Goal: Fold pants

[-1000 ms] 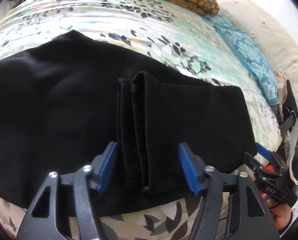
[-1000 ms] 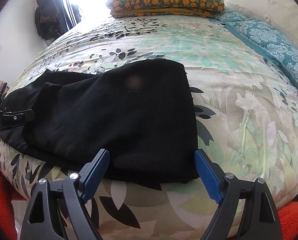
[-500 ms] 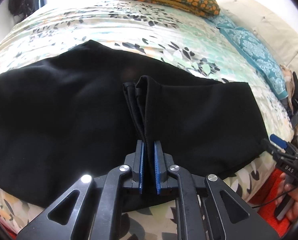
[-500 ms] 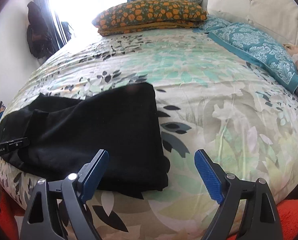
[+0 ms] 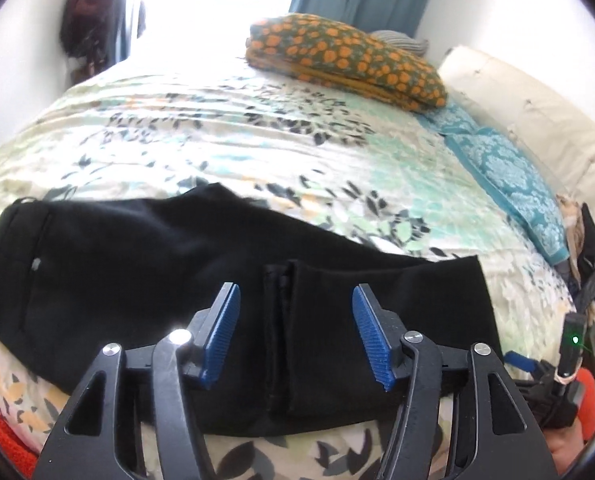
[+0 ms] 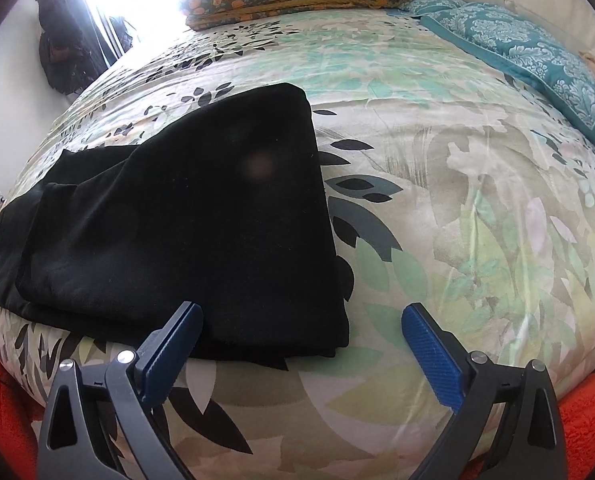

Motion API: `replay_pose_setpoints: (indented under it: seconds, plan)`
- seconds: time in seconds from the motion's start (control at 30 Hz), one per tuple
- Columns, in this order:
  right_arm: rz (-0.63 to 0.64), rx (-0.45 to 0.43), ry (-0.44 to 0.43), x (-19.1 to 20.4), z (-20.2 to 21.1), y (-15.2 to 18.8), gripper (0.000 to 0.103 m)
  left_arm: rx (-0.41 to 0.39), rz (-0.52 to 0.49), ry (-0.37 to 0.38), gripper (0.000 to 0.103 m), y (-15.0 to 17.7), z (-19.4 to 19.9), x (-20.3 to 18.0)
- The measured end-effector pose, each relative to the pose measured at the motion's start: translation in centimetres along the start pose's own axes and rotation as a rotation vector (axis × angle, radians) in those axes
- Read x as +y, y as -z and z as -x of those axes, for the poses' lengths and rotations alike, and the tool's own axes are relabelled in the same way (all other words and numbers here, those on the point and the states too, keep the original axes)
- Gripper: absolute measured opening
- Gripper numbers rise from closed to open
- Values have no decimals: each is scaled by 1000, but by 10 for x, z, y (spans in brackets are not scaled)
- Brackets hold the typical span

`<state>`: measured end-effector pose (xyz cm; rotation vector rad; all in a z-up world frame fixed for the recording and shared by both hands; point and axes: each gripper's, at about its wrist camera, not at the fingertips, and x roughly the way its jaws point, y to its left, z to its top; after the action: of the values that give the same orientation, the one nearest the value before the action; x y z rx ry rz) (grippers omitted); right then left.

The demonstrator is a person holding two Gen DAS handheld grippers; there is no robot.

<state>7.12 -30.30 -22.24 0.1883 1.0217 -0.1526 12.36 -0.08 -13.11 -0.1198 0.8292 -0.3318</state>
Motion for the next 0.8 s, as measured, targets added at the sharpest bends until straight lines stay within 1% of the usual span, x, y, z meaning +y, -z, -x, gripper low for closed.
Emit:
replay_pose_setpoints:
  seconds: [0.03, 0.1, 0.13, 0.17, 0.2, 0.23, 0.27, 0.3, 0.33, 0.37, 0.4, 0.43, 0.47, 0.5, 0.53, 0.57, 0.6, 0.63, 0.7, 0.77, 0.8]
  plan:
    - [-3, 1, 1, 0, 0, -1, 102, 17, -58, 29, 66, 2, -8, -14]
    - [-2, 0, 2, 0, -1, -1, 102, 73, -157, 49, 66, 13, -31, -35]
    - [-1, 0, 1, 0, -1, -1, 102, 110, -191, 30, 66, 20, -45, -40]
    - [0, 1, -3, -1, 1, -2, 102, 159, -209, -10, 66, 27, -61, -41]
    - [5, -5, -5, -2, 6, -3, 102, 212, -206, -54, 62, 33, -76, -37]
    - [14, -37, 4, -2, 16, -6, 100, 236, -191, -64, 58, 38, -83, -32]
    - [27, -109, 14, -1, 32, -7, 100, 201, -184, -47, 57, 40, -79, -28]
    - [42, -201, 3, 1, 51, -8, 100, 188, -186, -40, 57, 41, -77, -28]
    - [56, -280, -36, 3, 68, -8, 101, 194, -200, -45, 57, 42, -77, -31]
    - [73, -326, -86, 7, 77, -9, 101, 193, -218, -52, 58, 42, -77, -33]
    - [95, -331, -143, 12, 79, -11, 101, 192, -228, -55, 59, 44, -77, -33]
    - [122, -292, -197, 20, 71, -13, 98, 189, -228, -53, 59, 44, -77, -34]
    - [146, -219, -235, 28, 57, -13, 92, 187, -225, -48, 60, 44, -76, -33]
    - [157, -121, -260, 35, 38, -11, 68, 188, -224, -42, 60, 44, -76, -33]
    - [156, -8, -272, 41, 16, -7, 48, 193, -222, -34, 60, 43, -76, -32]
    - [155, 32, -261, 44, 5, -1, 47, 201, -212, -19, 60, 41, -75, -30]
    - [166, -8, -249, 46, 8, 1, 46, 206, -190, -6, 60, 38, -73, -27]
    - [190, -7, -233, 50, 10, -1, 46, 203, -156, -2, 60, 33, -69, -23]
    - [216, -10, -223, 54, 9, 0, 46, 148, -78, -39, 62, 20, -58, -18]
    - [176, -14, -236, 51, 7, 2, 46, 103, -52, 4, 64, 7, -52, -20]
    - [167, -13, -238, 51, 7, 1, 46, 101, -70, 22, 64, 2, -54, -24]
